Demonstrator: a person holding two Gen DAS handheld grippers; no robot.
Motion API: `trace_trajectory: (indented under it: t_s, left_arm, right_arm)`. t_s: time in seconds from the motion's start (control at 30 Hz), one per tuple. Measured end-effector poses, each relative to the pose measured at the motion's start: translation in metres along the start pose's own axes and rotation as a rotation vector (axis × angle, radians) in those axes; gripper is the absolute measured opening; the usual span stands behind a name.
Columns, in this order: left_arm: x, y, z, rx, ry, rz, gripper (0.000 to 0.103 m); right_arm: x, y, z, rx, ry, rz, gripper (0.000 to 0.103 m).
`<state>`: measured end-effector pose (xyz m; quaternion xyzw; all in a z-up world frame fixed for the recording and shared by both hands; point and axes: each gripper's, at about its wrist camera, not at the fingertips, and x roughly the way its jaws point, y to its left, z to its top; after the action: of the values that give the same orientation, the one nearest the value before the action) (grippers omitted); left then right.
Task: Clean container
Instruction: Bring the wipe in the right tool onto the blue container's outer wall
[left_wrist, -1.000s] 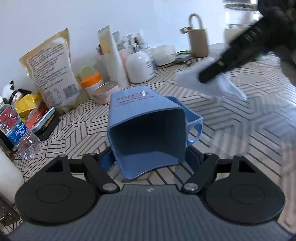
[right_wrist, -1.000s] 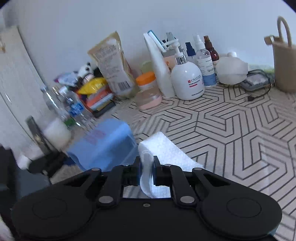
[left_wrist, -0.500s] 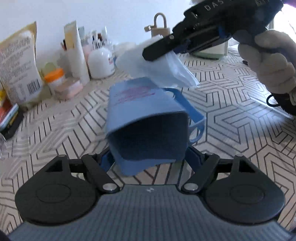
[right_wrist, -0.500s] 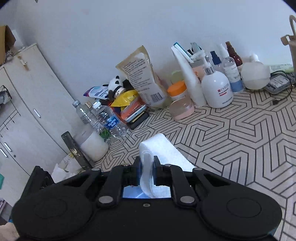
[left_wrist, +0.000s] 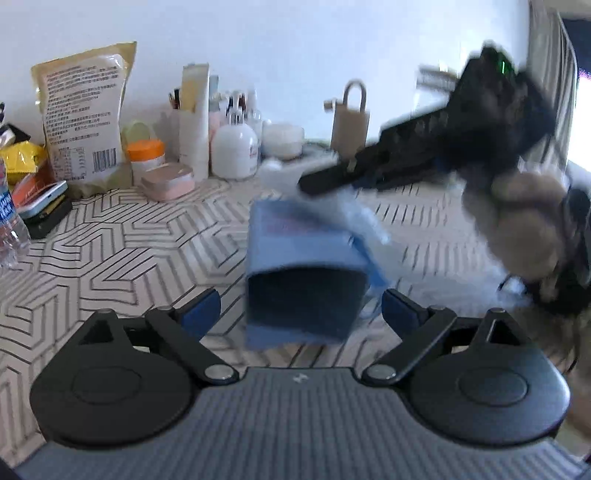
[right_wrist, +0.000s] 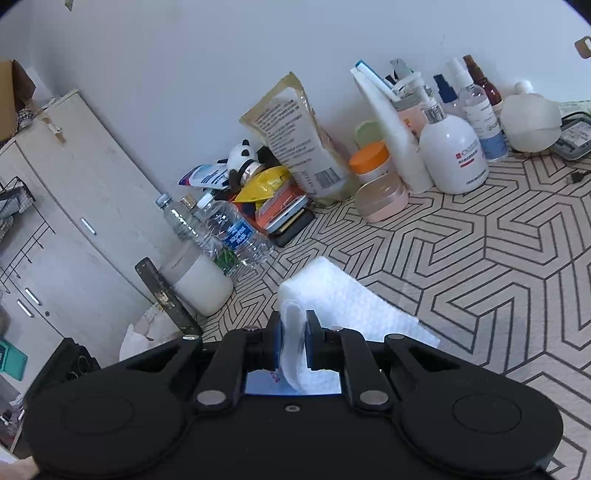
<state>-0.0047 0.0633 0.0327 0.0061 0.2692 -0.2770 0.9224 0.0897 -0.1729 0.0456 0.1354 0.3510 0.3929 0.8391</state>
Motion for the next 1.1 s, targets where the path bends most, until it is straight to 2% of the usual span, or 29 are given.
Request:
trace_trajectory:
  t_s: [0.07, 0.13, 0.3, 0.33, 0.43, 0.5, 0.53, 0.63, 0.7, 0.77, 0.9, 1.03, 1.1]
  left_arm:
    - [-0.001, -0.003, 0.004, -0.025, -0.013, -0.019, 0.1]
    - [0.001, -0.007, 0.007, -0.023, -0.019, -0.001, 0.101]
    - [0.02, -0.012, 0.01, 0.054, -0.014, 0.12, 0.102]
    - [0.024, -0.011, 0.01, 0.057, -0.009, 0.129, 0.102]
    - [0.033, -0.005, 0.009, 0.031, 0.014, 0.109, 0.102]
    - [0.038, 0.001, 0.011, -0.023, 0.03, 0.086, 0.102]
    - [0.04, 0.006, 0.011, -0.061, 0.039, 0.073, 0.1]
    - [0.045, 0.021, 0.01, -0.171, 0.053, 0.013, 0.082]
    - [0.046, 0.026, 0.01, -0.197, 0.05, -0.002, 0.081]
    - [0.044, 0.02, 0.009, -0.163, 0.05, 0.011, 0.08]
    - [0.043, 0.007, 0.006, -0.081, 0.03, 0.041, 0.078]
    - [0.045, 0.006, 0.012, -0.065, 0.034, 0.046, 0.078]
    - [0.047, 0.011, 0.017, -0.068, 0.042, 0.04, 0.078]
  right_arm:
    - [0.001, 0.001, 0.0, -0.001, 0.003, 0.002, 0.015]
    - [0.002, 0.003, 0.0, -0.002, 0.007, 0.004, 0.015]
    - [0.004, 0.006, -0.001, -0.005, 0.015, 0.009, 0.015]
    - [0.005, 0.007, -0.001, -0.006, 0.016, 0.01, 0.018]
    - [0.011, 0.007, -0.006, -0.012, 0.027, 0.016, 0.018]
    - [0.014, 0.01, -0.008, -0.033, 0.045, 0.028, 0.018]
    - [0.016, 0.012, -0.009, -0.049, 0.053, 0.036, 0.018]
    - [0.016, 0.02, -0.01, -0.087, 0.074, 0.044, 0.019]
    - [0.011, 0.026, -0.012, -0.124, 0.072, 0.038, 0.021]
    - [0.006, 0.031, -0.014, -0.16, 0.065, 0.021, 0.028]
    - [-0.003, 0.035, -0.018, -0.228, 0.045, -0.043, 0.028]
    - [-0.012, 0.039, -0.022, -0.295, 0.024, -0.106, 0.046]
    - [-0.017, 0.042, -0.024, -0.329, 0.014, -0.138, 0.051]
